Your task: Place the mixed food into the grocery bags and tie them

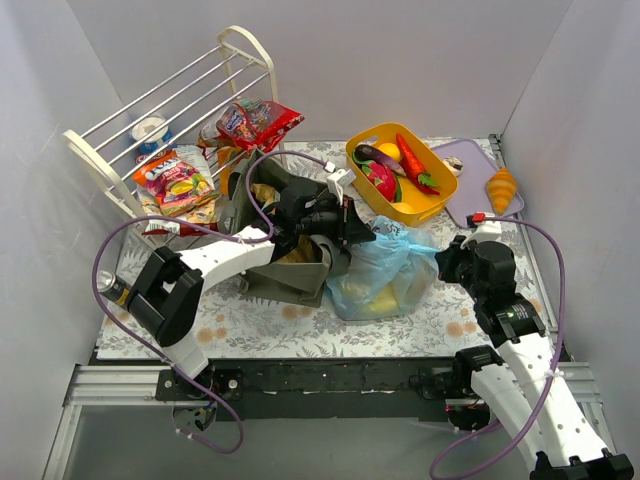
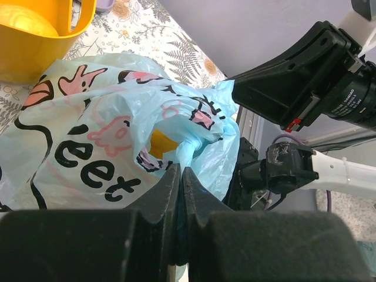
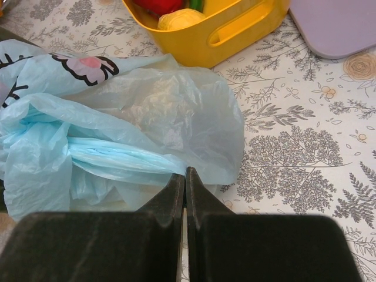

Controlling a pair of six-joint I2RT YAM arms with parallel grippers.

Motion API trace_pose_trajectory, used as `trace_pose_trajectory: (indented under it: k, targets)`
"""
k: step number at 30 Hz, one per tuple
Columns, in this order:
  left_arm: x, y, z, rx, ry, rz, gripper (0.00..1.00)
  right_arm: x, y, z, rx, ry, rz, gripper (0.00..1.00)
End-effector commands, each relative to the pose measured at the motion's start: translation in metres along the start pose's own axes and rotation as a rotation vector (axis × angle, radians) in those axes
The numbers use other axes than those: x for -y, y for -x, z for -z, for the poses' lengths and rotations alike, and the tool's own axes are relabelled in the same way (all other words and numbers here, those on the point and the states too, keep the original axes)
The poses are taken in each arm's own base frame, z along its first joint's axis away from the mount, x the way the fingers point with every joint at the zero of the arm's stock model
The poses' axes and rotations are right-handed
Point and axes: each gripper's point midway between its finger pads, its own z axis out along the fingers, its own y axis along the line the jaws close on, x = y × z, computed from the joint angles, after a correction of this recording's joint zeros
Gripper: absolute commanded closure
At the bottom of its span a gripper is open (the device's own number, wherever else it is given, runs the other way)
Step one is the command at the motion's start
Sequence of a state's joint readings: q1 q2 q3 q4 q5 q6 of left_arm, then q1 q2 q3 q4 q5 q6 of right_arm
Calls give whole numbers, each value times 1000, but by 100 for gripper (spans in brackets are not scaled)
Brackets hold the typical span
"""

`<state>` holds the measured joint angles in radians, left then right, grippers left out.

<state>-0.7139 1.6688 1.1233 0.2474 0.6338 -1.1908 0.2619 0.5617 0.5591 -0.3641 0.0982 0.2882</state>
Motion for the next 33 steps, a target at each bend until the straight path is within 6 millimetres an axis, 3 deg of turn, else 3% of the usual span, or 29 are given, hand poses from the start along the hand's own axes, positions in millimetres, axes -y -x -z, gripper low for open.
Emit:
trace_pose_trajectory:
  k: [1,5,9,13,15,17,18,19,24,25,26,29,32,33]
  targets:
    - [-3,15,14,56,57,7,100,21,26,5,79,-129,16,99]
    - [-5,26,23,94,75,-4,100,47,44,9,103,-300,24,99]
    - [10,43,32,136,47,-72,100,55,102,31,256,-397,39,99]
    - [14,56,39,181,60,-106,100,72,134,50,368,-531,49,99]
    - [0,51,44,193,107,-77,100,81,131,48,380,-579,46,99]
    - [-15,50,54,224,139,-18,100,104,101,38,328,-679,53,99]
    - [-27,36,58,213,161,17,100,110,92,36,315,-705,46,99]
    - [-34,36,68,235,182,32,100,122,70,29,292,-746,31,99]
    - [-52,18,82,228,235,52,100,158,41,23,265,-835,-150,99]
    - [-56,12,84,216,250,58,100,159,33,13,220,-809,-156,99]
    - [-54,12,86,217,254,52,100,176,29,18,203,-857,-201,99]
    - [-61,9,93,219,303,36,100,186,29,18,194,-863,-256,99]
    - [-54,18,94,218,282,-4,100,183,46,22,249,-846,-273,99]
    - [-49,22,92,219,263,-16,100,183,60,28,285,-854,-277,99]
